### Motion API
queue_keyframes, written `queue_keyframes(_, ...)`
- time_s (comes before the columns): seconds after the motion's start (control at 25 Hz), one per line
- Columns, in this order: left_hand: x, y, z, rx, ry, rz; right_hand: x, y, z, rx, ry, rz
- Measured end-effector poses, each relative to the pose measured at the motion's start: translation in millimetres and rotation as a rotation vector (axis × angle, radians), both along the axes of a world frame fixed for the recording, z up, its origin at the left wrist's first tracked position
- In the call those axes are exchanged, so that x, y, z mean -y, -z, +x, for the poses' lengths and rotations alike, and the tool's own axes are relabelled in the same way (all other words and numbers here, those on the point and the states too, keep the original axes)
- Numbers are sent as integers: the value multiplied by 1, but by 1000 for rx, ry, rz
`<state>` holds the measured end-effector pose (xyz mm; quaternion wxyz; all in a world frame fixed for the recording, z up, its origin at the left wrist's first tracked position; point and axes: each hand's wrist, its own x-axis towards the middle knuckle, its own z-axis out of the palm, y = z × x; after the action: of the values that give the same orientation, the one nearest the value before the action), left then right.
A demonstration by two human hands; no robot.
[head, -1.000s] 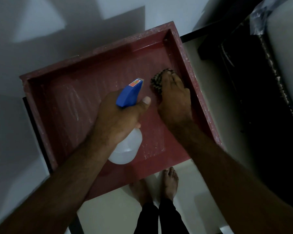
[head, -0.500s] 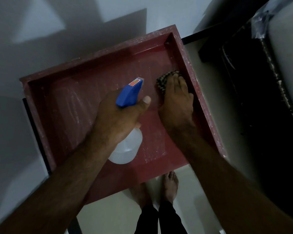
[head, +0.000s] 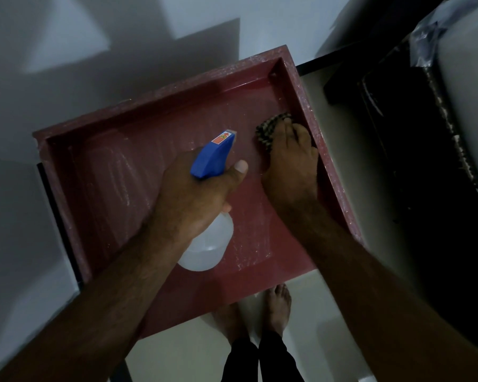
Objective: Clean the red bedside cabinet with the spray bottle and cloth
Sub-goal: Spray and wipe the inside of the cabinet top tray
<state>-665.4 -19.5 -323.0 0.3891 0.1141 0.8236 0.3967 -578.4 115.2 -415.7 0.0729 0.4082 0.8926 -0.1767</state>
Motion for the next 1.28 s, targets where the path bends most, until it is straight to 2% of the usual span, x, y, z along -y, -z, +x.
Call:
queue_keyframes(0.12,0,0,-2,0,-7,-11,2,0,-8,10,49,14)
queue_keyframes(0.28,-1,3,-5,14,-14,-17,-12,-3,-24,-24,-53,-28)
queue_keyframes(0.44,-3,4,-11,33,-37,-5,-9,-1,-27,-15,50,17)
queue_keyframes(0.6,-5,4,-17,11,-35,-8,-13,-2,-36,-45,-35,-21)
queue_keyframes(0.76,-6,3,-21,-7,-18,13,-12,2,-38,-24,63,22)
queue_keyframes(0.92,-8,4,-22,0,-5,-1,-20,-1,-51,-58,-17,-7)
queue_keyframes(1.08,-10,3,-23,-20,-27,-4,-21,1,-53,-31,42,24)
queue_keyframes(1.28,-15,2,-23,-14,-17,-24,-32,3,-65,-59,0,-4)
